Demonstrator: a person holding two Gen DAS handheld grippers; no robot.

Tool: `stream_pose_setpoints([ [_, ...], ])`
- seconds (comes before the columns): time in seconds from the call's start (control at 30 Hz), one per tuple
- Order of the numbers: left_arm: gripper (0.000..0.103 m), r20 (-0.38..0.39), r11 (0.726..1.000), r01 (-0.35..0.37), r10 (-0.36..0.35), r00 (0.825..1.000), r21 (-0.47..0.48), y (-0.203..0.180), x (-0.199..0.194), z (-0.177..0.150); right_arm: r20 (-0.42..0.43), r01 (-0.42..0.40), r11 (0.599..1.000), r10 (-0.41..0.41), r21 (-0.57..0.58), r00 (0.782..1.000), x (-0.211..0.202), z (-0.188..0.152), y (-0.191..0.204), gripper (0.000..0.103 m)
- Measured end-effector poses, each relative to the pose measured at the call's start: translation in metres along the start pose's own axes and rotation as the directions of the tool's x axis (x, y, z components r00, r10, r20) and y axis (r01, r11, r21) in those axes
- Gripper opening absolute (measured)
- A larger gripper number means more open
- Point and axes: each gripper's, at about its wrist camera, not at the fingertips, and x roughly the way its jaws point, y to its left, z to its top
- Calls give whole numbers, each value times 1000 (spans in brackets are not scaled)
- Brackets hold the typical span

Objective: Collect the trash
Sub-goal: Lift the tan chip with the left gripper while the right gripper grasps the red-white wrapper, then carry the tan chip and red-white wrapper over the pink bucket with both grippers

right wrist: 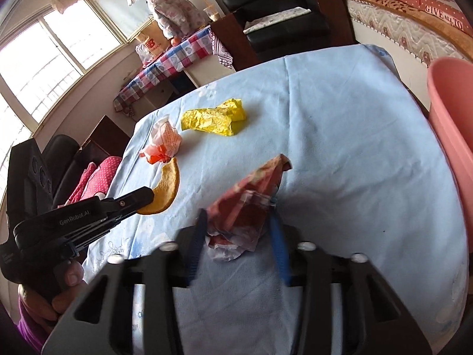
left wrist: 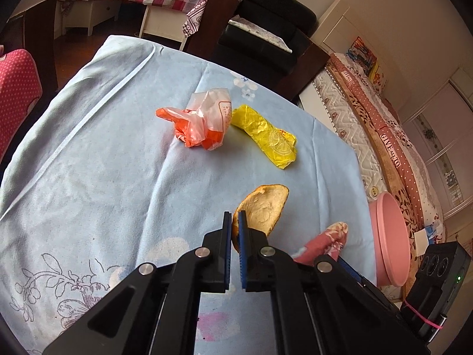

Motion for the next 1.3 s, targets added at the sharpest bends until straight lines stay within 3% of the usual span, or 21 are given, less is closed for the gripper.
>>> stream_pose_setpoints([
  [0.07,3,4,1000,0,0,1000,4,-2,-1,0,3,5,1000,-5,-7,1000,-1,0,0,15],
  [0.2,3,17,1000,-7,7,1000,16,-6,-4,0,18,15,1000,-14,-22,1000,-5,-1,0,5],
  [0.47,3,39,998,-5,3,999,55,-23,-12,-2,95,45,998,-41,-44,995,-30,1,-5,4],
  [0.7,3,62,994,5,-11,998,108,-48,-18,-2,194,107,993,-95,-56,976,-65,5,-12,4],
  [1.0,4,90,975,19,-41,995,223,-100,-21,-7,305,206,977,-184,-43,934,-109,9,-29,4],
  [1.3,4,125,933,41,-91,988,357,-167,-22,-16,370,280,959,-275,42,887,-147,10,-66,4],
])
